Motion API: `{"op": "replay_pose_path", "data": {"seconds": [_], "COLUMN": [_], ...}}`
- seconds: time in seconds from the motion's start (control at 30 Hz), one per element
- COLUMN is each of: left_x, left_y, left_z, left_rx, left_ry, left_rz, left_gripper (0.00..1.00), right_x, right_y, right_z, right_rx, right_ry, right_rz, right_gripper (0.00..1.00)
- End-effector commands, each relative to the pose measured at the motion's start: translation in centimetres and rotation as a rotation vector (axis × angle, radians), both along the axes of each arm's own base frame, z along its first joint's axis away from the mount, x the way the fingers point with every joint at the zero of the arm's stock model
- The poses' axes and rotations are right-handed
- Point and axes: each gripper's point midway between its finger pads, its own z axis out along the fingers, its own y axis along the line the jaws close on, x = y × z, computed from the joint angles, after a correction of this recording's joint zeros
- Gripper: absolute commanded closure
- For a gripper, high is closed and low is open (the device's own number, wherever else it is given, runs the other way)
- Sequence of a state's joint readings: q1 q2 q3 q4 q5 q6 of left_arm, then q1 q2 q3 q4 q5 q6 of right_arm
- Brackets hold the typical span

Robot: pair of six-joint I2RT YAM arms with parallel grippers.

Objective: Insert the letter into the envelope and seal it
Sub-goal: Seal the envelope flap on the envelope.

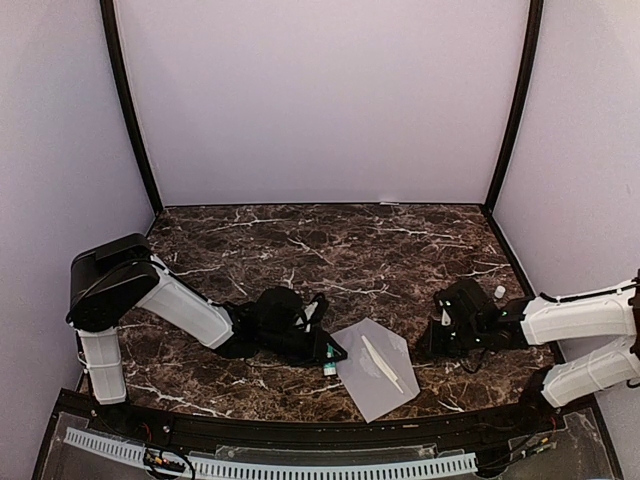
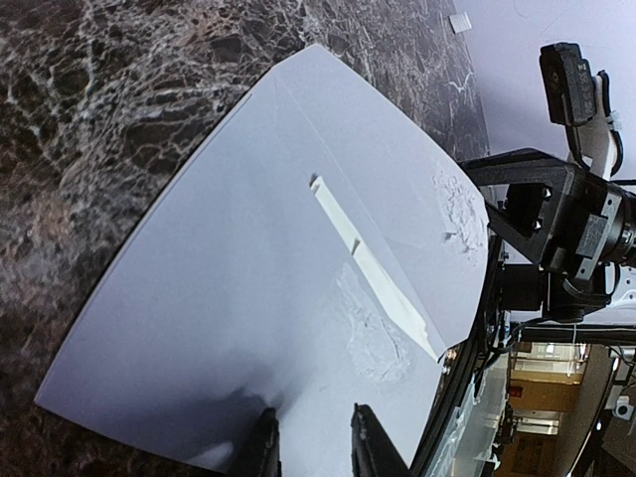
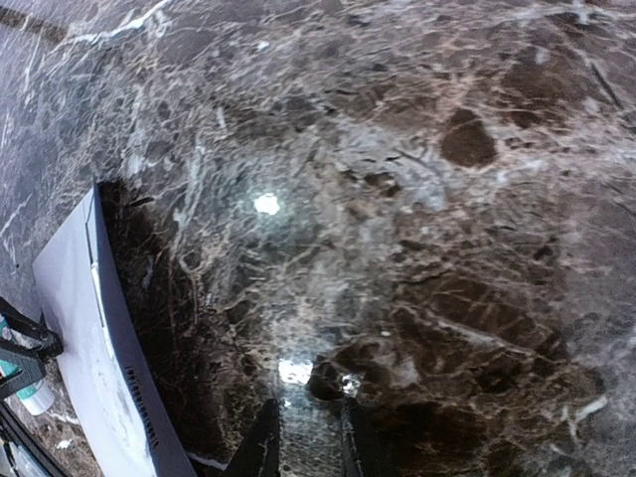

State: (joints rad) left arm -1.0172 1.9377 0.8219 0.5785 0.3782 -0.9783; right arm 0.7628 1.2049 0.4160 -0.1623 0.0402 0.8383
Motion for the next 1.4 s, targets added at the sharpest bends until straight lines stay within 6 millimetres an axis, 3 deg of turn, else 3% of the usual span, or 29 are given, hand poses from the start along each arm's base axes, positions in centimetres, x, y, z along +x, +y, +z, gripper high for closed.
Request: {"op": "replay_pose_path", "data": {"seconds": [0.0, 0.3, 0.5, 0.73, 0.97, 1.37], "left_x": [-0.8, -0.7, -0.7, -0.7, -0.7, -0.4], "left_y": [1.7, 1.4, 1.3, 1.3, 1.2, 0.6], "left_z": [-2.7, -2.5, -2.5, -2.4, -2.3, -1.5], "left_rx": [0.09, 0.086, 0.085, 0.083, 0.08, 0.066], "left_ry": [0.04, 0.038, 0.038, 0.039, 0.04, 0.031], "left_rz": [0.001, 0.002, 0.0, -0.004, -0.007, -0.014], "left_gripper": [1.0, 1.0, 1.0, 1.0, 1.0, 1.0], "right_x": [0.4, -1.0, -3.1, -4.2, -4.1, -4.9], "right_y": [2.9, 8.3, 10.8, 12.7, 13.5, 11.9], "right_z": [1.0, 3.2, 2.6, 1.7, 1.3, -1.6], "right_rx": [0.122, 0.255, 0.281, 0.287, 0.27, 0.212], "right_ry": [-0.028, -0.067, -0.038, -0.011, -0.004, 0.085], "right_rz": [0.095, 0.286, 0.359, 0.384, 0.386, 0.312], "right_gripper": [0.82, 0.82, 0.83, 0.84, 0.86, 0.95]}}
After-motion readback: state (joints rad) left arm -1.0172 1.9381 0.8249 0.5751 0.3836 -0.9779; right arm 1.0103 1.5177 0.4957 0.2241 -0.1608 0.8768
